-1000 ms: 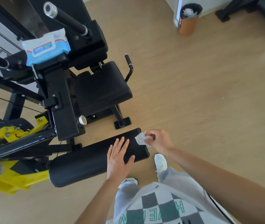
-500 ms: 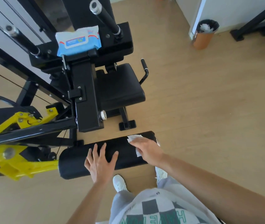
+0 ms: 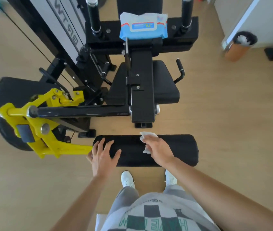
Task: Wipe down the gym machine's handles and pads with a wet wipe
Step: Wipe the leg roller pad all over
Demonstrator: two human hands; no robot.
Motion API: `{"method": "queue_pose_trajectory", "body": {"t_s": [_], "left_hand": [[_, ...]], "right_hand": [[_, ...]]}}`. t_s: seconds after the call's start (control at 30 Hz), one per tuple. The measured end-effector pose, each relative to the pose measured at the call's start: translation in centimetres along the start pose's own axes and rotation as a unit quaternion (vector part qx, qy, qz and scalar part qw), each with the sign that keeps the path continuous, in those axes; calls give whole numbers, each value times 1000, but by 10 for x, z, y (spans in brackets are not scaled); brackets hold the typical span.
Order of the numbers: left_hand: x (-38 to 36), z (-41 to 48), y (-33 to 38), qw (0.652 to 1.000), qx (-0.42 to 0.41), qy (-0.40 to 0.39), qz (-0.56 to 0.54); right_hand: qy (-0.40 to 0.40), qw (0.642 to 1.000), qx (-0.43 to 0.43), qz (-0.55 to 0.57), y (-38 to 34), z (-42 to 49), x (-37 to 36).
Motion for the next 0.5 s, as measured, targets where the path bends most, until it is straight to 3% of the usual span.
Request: {"method": "queue_pose_trajectory", "body": {"t_s": [0.17, 0.37, 0.5], "left_hand": [[5, 8, -29, 998, -57, -7, -40], [11, 19, -56, 985, -110, -13, -129], [19, 20, -78, 982, -67, -20, -174]], "right_hand": [[26, 997, 58, -52, -46, 23, -32], [-16, 999, 28, -22, -84, 41, -52], [-58, 998, 2, 6, -113, 59, -63]]}}
Point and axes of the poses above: each hand's wrist, its own z-axis towards the middle knuckle, its own x-axis out of the back of the hand, y = z × x, the point moved 2 cm from there along z, towards the middle knuckle, and after that the axes turned 5 degrees about -z, right-handed, at the moved point
